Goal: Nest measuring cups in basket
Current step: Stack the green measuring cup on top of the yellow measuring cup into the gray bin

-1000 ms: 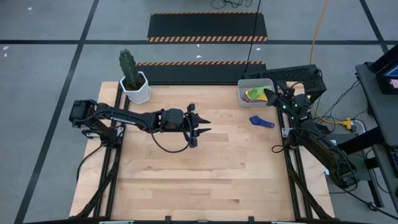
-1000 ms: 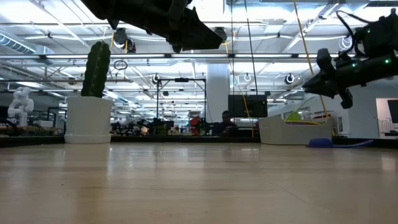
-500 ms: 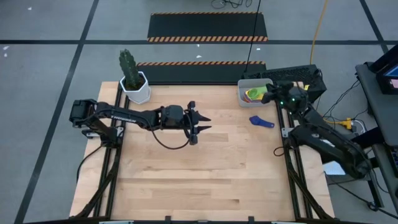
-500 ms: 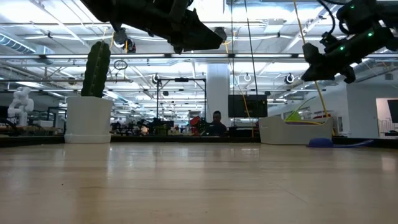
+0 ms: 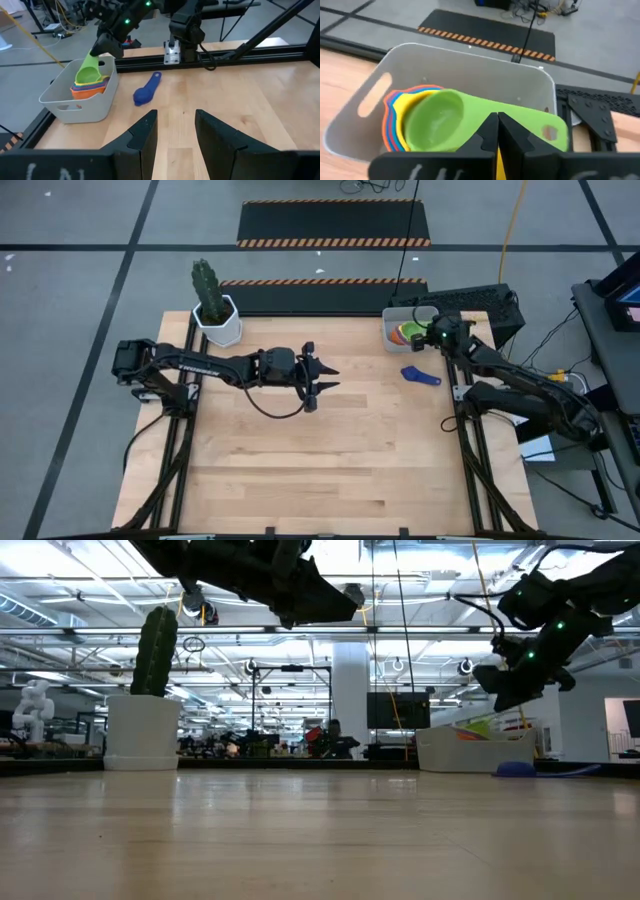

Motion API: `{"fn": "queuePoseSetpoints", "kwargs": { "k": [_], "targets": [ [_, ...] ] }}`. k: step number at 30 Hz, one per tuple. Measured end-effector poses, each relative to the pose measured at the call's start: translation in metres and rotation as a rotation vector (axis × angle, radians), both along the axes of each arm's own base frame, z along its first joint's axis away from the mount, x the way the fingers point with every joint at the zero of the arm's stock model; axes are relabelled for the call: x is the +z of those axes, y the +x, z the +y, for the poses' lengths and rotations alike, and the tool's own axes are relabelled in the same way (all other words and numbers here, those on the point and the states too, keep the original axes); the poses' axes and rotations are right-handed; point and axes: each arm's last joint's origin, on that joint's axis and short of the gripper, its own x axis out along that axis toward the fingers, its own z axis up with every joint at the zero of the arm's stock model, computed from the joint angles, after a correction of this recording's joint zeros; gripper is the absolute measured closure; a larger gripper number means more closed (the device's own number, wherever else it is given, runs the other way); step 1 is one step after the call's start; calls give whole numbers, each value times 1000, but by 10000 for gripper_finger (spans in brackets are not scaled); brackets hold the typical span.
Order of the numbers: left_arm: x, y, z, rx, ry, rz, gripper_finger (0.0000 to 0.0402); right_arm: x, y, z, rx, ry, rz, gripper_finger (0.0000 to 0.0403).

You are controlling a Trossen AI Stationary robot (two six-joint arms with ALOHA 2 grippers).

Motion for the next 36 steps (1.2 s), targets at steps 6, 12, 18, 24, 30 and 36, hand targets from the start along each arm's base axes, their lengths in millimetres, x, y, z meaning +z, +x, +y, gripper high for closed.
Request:
{"fn": "queuePoseSetpoints", "kwargs": {
  "k": [6,12,18,24,30,36],
  "targets": [
    [0,0,0,-2,1,4,266,4,-1,1,3,-25,-19,402],
    [-1,0,0,-2,1,10,266,3,-1,1,1,-32,14,403],
    [-1,0,0,-1,2,10,266,3,5,5,58,-21,-22,403],
    [-1,0,2,4,2,6,266,7,13,12,105,-11,-1,403],
    [-1,0,1,-3,23,11,266,56,31,23,356,-82,161,385],
    [0,0,2,-6,45,3,266,67,29,33,535,-105,710,322]
  ]
}}
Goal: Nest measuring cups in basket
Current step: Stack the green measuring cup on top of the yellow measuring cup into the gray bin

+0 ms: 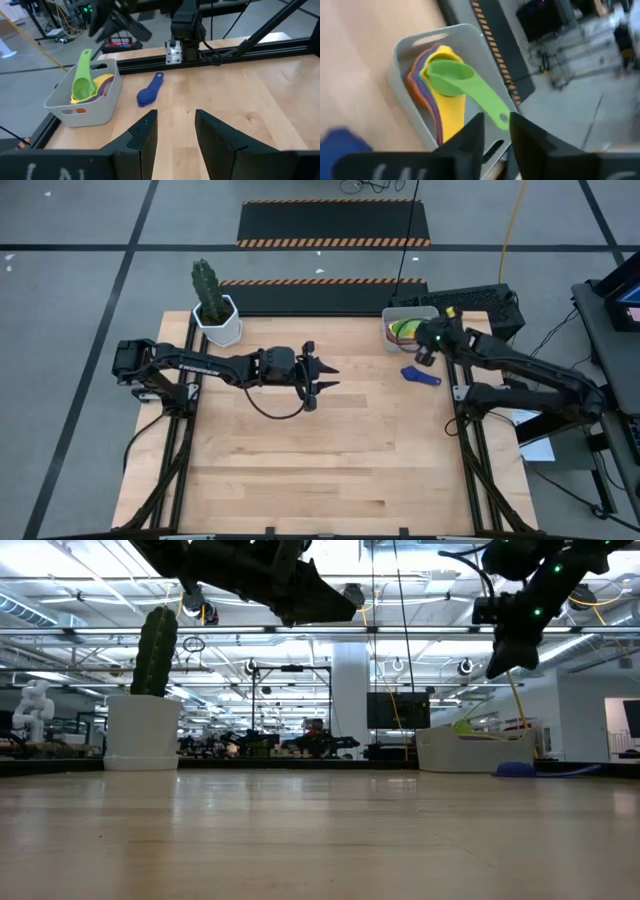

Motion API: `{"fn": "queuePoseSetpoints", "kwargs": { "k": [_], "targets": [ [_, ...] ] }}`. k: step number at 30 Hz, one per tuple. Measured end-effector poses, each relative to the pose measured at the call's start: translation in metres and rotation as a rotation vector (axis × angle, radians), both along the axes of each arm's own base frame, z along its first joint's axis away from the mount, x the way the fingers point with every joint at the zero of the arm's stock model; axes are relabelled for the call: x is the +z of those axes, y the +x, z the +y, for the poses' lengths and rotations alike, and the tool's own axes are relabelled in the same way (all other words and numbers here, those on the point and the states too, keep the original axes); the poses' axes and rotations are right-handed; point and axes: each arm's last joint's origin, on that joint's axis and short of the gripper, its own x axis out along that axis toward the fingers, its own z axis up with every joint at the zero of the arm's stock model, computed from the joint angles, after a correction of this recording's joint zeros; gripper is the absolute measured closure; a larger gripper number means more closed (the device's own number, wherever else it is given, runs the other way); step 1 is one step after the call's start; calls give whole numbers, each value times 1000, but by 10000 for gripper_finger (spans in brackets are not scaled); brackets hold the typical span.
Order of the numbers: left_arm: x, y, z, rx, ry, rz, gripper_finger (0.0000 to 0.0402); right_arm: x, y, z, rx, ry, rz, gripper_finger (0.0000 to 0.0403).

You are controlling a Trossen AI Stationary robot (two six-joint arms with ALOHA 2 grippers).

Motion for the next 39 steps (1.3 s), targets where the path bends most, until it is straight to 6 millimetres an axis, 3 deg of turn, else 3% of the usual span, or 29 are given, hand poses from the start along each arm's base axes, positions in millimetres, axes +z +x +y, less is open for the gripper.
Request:
{"fn": "queuePoseSetpoints", "kwargs": {
  "k": [7,12,17,23,34,39],
  "targets": [
    [2,0,4,10,7,-24,266,-17,6,2,174,-117,320,246],
    [3,0,8,27,5,-32,266,-35,5,1,240,-175,442,239],
    [3,0,13,45,-12,-37,266,-51,3,-4,248,-216,480,258],
    [2,-1,12,44,-15,-24,266,-45,7,-9,208,-317,465,287],
    [0,-1,10,38,-16,-5,266,-57,7,-19,192,-251,546,393],
    [0,-1,10,36,-13,-5,266,-57,10,-22,176,-263,522,400]
  ]
}}
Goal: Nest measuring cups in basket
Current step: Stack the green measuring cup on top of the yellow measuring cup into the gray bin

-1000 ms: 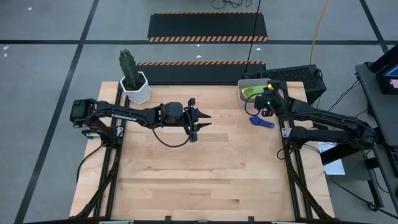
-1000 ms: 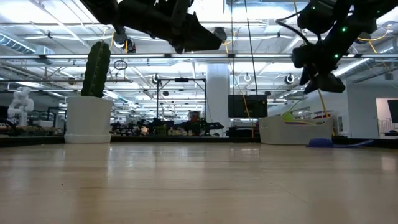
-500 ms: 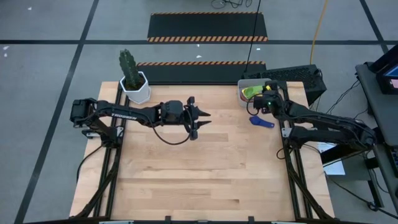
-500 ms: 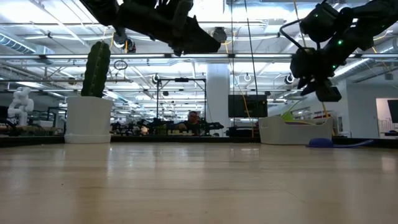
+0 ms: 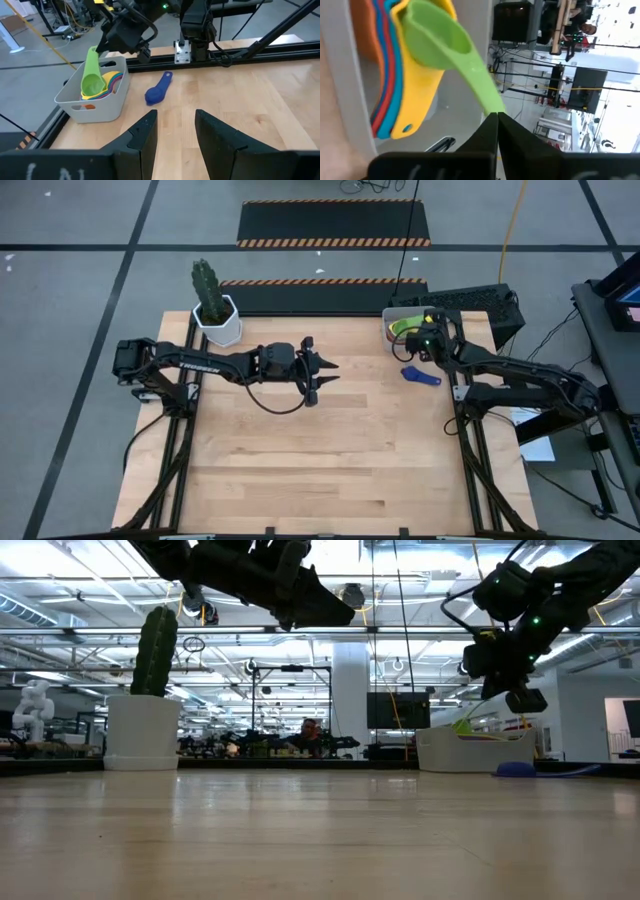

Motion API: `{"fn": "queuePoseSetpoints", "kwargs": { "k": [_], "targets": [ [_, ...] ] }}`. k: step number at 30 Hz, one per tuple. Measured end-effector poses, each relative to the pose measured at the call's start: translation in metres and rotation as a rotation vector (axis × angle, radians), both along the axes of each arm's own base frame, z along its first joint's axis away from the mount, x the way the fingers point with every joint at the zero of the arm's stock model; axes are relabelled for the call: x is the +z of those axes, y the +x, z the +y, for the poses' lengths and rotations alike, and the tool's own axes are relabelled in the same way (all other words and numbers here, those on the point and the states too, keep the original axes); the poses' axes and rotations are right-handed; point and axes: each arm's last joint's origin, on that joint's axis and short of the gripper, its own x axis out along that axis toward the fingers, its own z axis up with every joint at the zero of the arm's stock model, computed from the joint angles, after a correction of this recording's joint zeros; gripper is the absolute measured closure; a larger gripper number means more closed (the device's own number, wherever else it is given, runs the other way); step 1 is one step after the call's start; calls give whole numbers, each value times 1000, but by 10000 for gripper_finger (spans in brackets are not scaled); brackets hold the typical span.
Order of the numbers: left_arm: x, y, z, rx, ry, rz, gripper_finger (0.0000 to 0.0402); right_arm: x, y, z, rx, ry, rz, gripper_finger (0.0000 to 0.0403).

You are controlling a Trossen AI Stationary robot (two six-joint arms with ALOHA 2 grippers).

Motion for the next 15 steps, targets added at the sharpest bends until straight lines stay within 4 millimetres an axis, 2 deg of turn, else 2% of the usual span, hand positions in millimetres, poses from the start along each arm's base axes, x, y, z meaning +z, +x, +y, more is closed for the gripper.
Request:
{"fn": "queuePoseSetpoints", "kwargs": {
  "k": [8,15],
  "targets": [
    [0,0,0,0,1,0,266,10,1,3,-98,-119,-67,403],
    [0,0,0,0,1,0,266,14,-6,9,-87,-82,-137,395]
  ]
}}
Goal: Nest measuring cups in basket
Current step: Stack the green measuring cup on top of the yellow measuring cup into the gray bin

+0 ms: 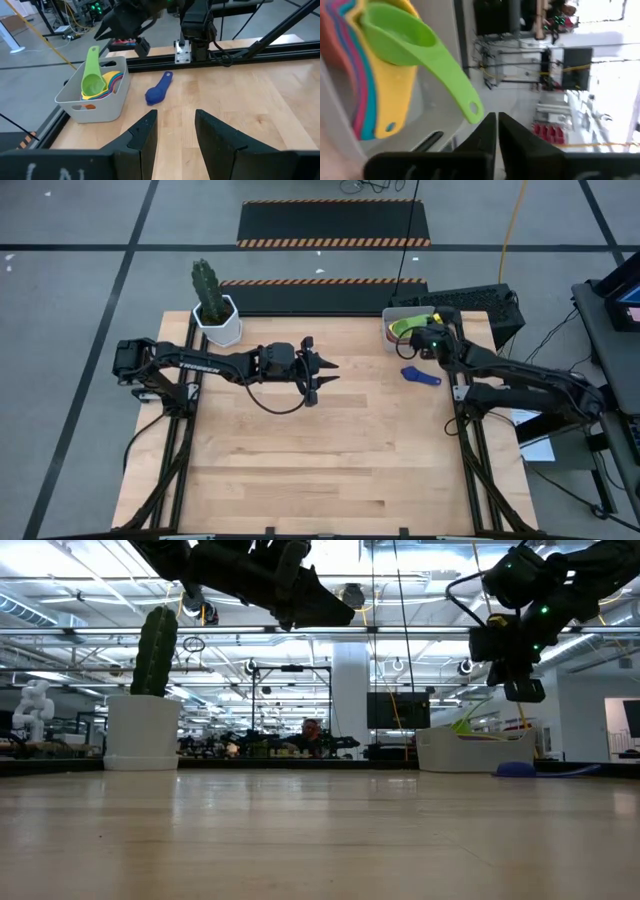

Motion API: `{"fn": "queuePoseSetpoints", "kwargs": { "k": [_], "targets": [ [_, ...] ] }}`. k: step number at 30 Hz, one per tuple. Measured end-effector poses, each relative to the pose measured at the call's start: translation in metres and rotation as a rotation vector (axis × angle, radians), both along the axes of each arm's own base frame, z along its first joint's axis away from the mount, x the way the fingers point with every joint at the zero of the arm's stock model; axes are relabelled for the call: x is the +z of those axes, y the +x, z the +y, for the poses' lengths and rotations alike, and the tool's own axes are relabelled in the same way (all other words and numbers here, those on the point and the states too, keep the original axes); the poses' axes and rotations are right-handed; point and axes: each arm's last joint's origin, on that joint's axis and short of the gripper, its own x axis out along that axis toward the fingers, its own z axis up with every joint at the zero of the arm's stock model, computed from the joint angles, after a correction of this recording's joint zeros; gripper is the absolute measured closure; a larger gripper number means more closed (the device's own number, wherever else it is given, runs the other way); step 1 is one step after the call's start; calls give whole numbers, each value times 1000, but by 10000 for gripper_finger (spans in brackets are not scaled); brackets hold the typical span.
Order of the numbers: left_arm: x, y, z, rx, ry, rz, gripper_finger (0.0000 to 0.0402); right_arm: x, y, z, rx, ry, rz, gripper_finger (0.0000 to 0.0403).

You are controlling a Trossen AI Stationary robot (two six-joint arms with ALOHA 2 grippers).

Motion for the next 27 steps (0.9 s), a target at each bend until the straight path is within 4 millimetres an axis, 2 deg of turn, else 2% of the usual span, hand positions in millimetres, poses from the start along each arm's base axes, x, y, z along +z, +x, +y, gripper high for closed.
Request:
{"fn": "queuePoseSetpoints", "kwargs": {
  "k": [3,8,12,17,27],
  "targets": [
    [0,0,0,0,-2,0,266,1,-5,1,48,53,-37,361],
    [0,0,0,0,-1,0,266,-4,-16,-1,45,133,-1,273],
    [0,0,0,0,0,-1,266,-4,-15,-7,75,148,-27,224],
    [0,0,0,-1,0,-1,266,-12,-11,-17,75,174,21,223],
    [0,0,0,-4,0,0,266,-25,4,-35,27,105,153,272]
  ]
}}
